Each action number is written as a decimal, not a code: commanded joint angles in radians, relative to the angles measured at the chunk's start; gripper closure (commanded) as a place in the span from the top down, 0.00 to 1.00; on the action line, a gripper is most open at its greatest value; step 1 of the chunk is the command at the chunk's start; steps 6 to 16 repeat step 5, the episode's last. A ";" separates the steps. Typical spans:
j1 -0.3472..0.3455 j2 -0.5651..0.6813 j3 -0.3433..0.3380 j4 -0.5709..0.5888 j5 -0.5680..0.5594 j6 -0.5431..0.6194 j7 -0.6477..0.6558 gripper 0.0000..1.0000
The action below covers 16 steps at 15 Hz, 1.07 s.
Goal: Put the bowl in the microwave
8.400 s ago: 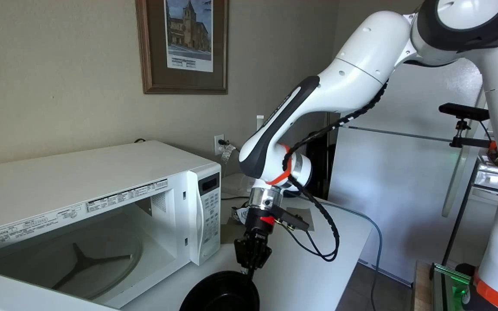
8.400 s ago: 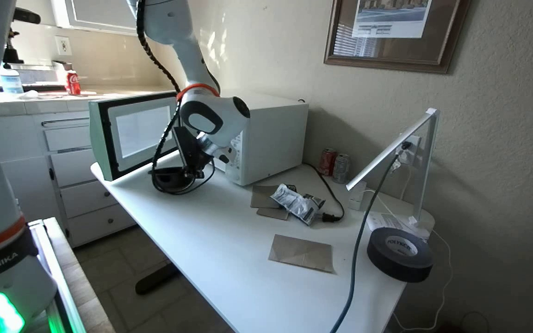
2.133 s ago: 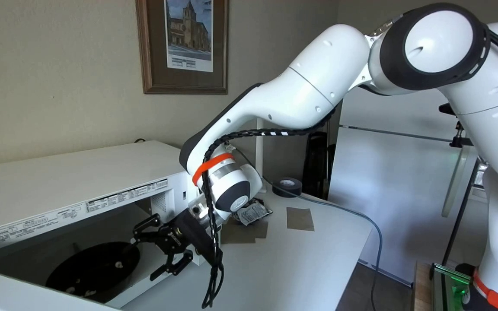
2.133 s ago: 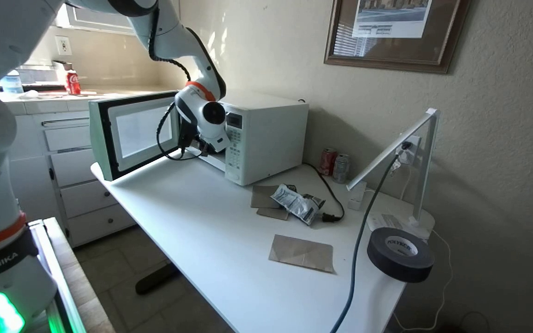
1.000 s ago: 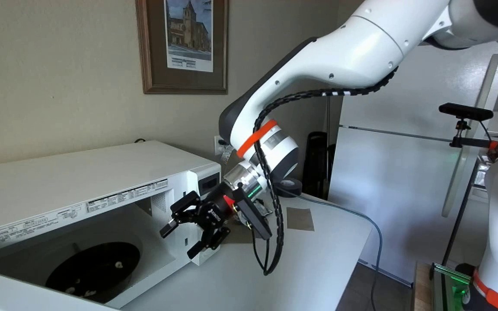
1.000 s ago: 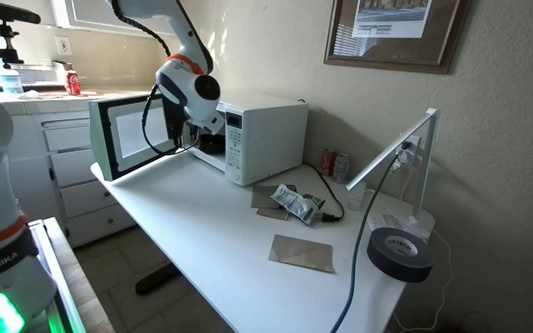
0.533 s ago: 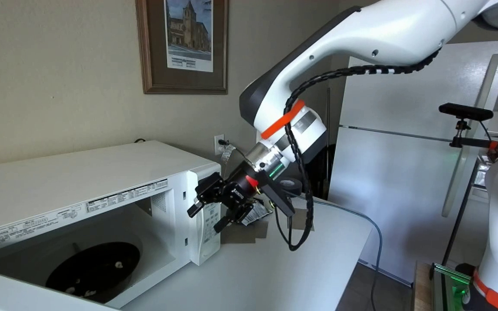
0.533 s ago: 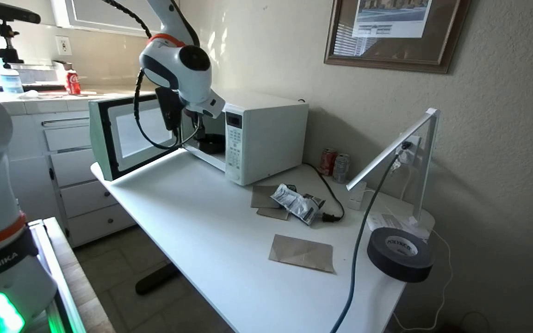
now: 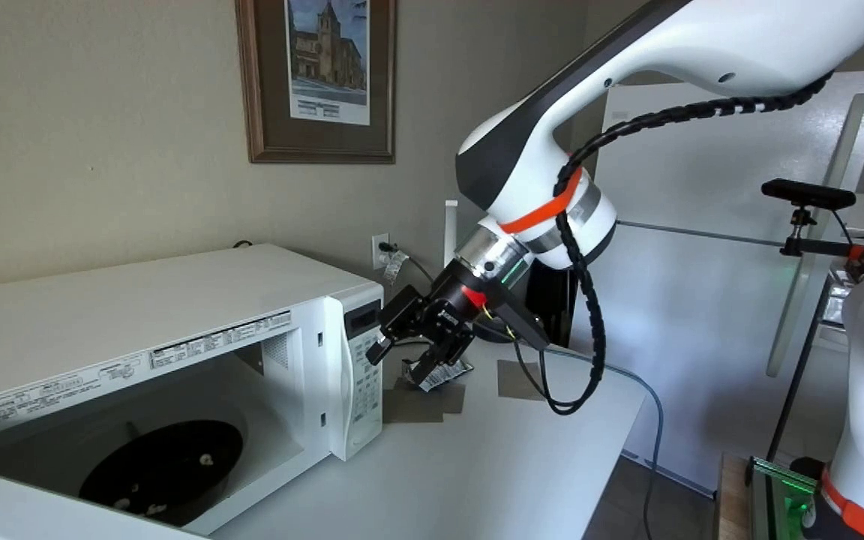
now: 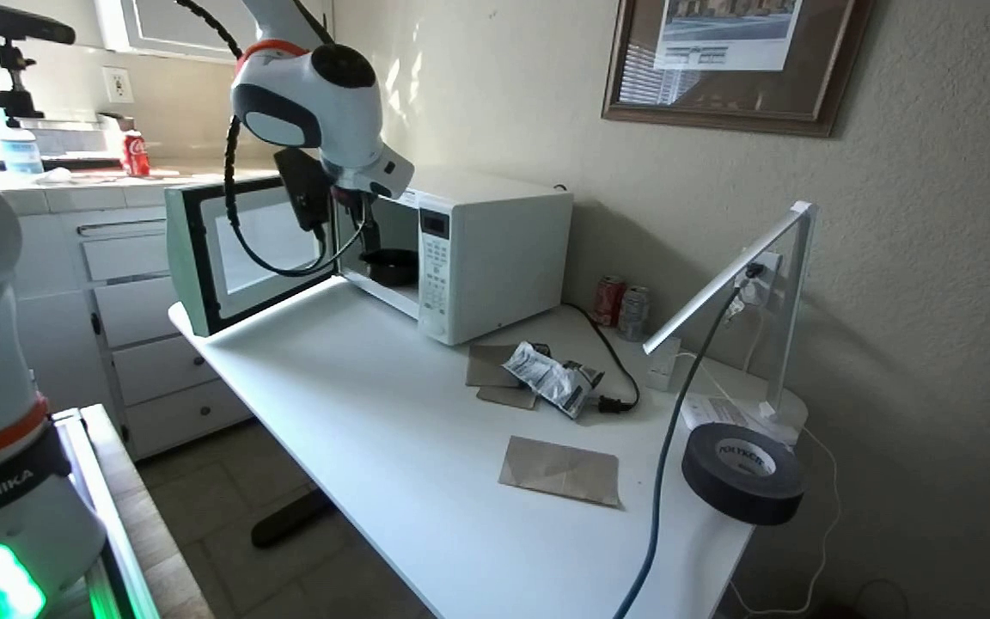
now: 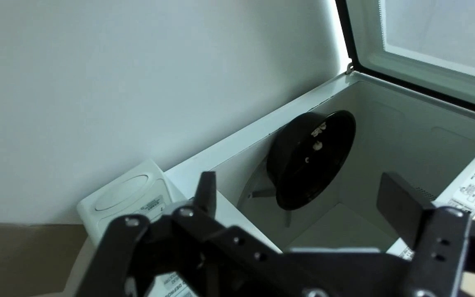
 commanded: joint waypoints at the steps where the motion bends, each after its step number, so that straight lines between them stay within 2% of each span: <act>1: -0.005 -0.015 -0.002 -0.011 -0.024 0.000 0.017 1.00; 16: -0.015 -0.049 -0.004 -0.032 -0.053 0.000 0.040 1.00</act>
